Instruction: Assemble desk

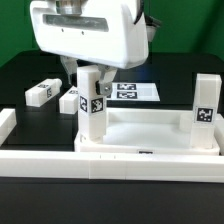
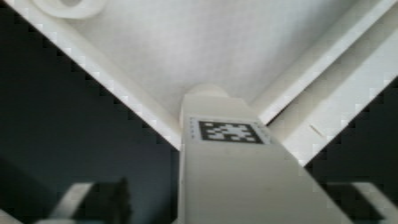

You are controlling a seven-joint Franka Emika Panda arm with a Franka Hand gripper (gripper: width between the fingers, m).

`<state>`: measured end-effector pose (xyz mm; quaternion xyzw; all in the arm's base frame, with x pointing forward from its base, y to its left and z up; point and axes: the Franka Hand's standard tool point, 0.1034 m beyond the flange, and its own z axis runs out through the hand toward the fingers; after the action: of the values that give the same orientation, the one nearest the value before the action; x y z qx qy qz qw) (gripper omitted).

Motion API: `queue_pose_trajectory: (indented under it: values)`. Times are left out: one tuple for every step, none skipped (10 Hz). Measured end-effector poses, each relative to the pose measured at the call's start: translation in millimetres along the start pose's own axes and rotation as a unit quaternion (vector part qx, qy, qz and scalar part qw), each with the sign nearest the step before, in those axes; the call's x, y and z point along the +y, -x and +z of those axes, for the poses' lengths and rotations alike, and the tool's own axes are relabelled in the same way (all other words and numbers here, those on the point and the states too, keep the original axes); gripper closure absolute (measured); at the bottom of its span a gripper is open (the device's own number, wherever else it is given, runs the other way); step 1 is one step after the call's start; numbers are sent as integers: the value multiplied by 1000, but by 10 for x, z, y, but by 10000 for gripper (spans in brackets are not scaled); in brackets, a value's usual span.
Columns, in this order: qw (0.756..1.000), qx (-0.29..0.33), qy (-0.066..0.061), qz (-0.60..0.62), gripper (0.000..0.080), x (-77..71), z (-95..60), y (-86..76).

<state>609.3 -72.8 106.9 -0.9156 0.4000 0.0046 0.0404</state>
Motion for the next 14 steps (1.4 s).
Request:
queue_pose_trajectory:
  values:
    - [1000, 1, 5, -25, 211, -15, 3, 20]
    - [997, 4, 3, -72, 162, -31, 10, 40]
    - [994, 8, 2, -111, 153, -23, 27, 55]
    - [987, 8, 3, -159, 153, -15, 29, 56]
    - [979, 8, 3, -201, 153, -14, 22, 45]
    - [969, 9, 4, -245, 151, -15, 20, 41]
    - [957, 9, 5, -291, 151, -13, 22, 39]
    - [942, 9, 9, -336, 151, -4, 27, 36]
    - [926, 9, 12, -378, 151, 2, 28, 33]
    - [908, 9, 18, -418, 151, 9, 27, 29]
    - [891, 8, 24, -453, 151, 14, 26, 24]
    - [872, 8, 30, -489, 151, 16, 23, 20]
    - [853, 7, 35, -520, 151, 20, 20, 15]
    - [839, 7, 38, -542, 151, 21, 15, 7]
